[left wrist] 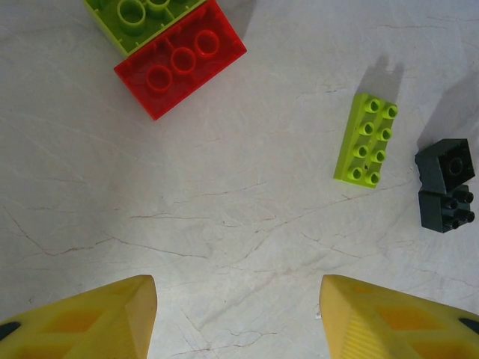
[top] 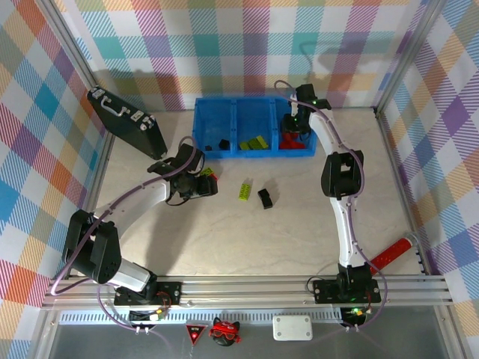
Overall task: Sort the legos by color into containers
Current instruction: Place the lego in the container.
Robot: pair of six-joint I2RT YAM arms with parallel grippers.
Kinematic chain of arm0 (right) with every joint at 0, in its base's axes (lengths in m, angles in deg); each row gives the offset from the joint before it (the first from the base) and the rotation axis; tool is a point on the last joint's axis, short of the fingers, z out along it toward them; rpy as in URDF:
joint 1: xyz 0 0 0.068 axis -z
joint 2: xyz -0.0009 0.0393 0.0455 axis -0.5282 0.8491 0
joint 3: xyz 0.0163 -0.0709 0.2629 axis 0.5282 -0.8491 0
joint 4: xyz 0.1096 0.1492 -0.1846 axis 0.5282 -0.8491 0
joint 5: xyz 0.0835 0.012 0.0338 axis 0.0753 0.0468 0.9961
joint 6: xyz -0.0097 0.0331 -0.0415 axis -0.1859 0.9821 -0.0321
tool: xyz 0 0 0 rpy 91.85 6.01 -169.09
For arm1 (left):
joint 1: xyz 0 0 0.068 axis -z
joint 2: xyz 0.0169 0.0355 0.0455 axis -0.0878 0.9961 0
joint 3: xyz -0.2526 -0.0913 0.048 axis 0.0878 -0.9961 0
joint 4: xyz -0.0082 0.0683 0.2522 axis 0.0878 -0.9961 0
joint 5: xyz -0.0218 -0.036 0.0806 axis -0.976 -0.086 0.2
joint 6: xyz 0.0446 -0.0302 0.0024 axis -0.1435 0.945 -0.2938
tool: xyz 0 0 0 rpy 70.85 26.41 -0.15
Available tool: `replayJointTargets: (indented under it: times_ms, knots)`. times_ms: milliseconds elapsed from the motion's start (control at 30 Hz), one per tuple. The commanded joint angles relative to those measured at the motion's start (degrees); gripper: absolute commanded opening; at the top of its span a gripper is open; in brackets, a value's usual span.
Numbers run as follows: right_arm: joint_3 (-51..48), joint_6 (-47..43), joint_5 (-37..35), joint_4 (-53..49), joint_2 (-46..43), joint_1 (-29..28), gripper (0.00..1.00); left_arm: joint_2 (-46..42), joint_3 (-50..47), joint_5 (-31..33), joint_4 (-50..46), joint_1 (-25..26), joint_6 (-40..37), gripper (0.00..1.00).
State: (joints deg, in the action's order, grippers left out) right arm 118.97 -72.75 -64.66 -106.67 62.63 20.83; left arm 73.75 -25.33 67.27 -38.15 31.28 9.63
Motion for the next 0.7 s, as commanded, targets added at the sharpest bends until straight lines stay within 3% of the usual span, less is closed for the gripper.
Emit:
replayJointTargets:
  times_ms: [0,467,667]
  knots:
    - [-0.3,-0.5,0.6,0.1,-5.3,-0.2,0.43,1.2,0.7,1.8,-1.6,0.4,0.5,0.59]
    - [-18.0,2.5,2.9,2.5,-27.4,-2.5,0.44,7.0,5.4,8.0,-0.3,0.4,4.1,0.51]
    - [-29.2,4.1,2.2,4.0,-38.0,-3.0,0.44,9.1,6.5,10.8,4.2,0.4,7.2,0.57]
